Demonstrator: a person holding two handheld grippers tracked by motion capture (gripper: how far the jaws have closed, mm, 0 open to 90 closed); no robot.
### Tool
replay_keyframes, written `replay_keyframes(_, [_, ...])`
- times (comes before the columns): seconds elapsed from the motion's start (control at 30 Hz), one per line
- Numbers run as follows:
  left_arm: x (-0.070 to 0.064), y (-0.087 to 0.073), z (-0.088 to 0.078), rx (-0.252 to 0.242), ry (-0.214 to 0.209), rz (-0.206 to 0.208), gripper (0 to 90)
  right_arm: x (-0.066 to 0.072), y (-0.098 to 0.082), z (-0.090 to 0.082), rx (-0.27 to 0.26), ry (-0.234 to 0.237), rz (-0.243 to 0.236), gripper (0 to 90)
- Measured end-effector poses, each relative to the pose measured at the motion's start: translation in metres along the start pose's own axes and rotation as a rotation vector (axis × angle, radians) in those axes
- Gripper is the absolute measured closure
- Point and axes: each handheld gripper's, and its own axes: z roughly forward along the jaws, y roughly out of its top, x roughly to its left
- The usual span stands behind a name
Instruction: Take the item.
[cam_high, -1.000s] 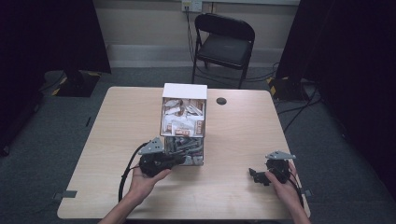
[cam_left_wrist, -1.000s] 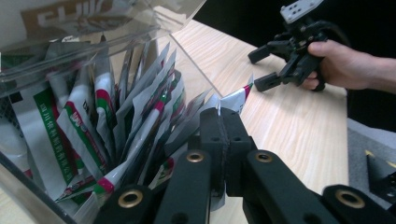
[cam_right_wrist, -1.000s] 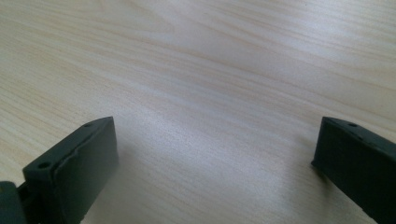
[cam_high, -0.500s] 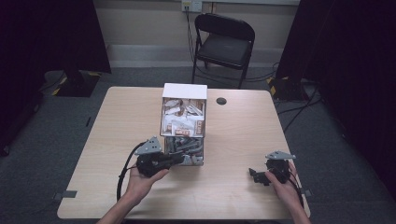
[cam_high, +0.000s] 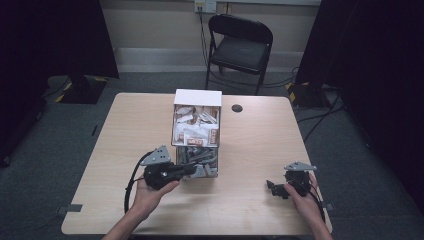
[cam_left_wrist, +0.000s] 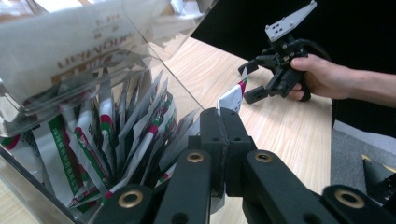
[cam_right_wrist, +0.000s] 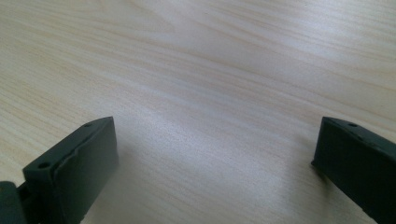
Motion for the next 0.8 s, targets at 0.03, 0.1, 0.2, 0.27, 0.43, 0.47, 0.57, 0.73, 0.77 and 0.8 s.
replay_keyframes(0.03, [0.0, 0.002, -0.002, -0.002, -0.001, 0.004, 90.0, 0.0, 0.0, 0.0, 0.0, 0.0, 0.0, 0.0])
replay_keyframes(0.1, [-0.001, 0.004, -0.005, -0.011, -0.004, 0.011, 90.0, 0.0, 0.0, 0.0, 0.0, 0.001, -0.001, 0.0])
replay_keyframes(0.2, [-0.001, 0.005, -0.007, -0.008, -0.009, 0.015, 90.0, 0.0, 0.0, 0.0, 0.0, 0.001, -0.001, 0.0])
replay_keyframes(0.27, [-0.001, 0.007, -0.009, -0.01, -0.012, 0.015, 90.0, 0.0, 0.0, 0.0, 0.0, 0.001, -0.001, 0.0])
replay_keyframes(0.43, [-0.002, 0.009, -0.011, -0.016, -0.03, 0.008, 90.0, 0.0, 0.0, 0.0, 0.0, 0.0, -0.001, 0.0])
replay_keyframes(0.47, [-0.002, 0.009, -0.012, -0.011, -0.029, 0.014, 90.0, 0.0, 0.0, 0.0, 0.0, 0.001, -0.001, 0.0])
replay_keyframes(0.57, [-0.004, 0.01, -0.016, 0.001, -0.033, 0.013, 90.0, 0.0, 0.0, 0.0, 0.0, 0.004, -0.005, 0.0])
replay_keyframes(0.73, [-0.005, 0.016, -0.02, -0.014, -0.031, 0.018, 90.0, 0.0, 0.0, 0.0, 0.0, 0.004, -0.005, 0.0])
replay_keyframes(0.77, [-0.006, 0.017, -0.021, -0.016, -0.033, 0.022, 90.0, 0.0, 0.0, 0.0, 0.0, 0.004, -0.005, 0.0])
replay_keyframes(0.8, [-0.007, 0.017, -0.021, -0.012, -0.029, 0.025, 90.0, 0.0, 0.0, 0.0, 0.0, 0.004, -0.004, 0.0])
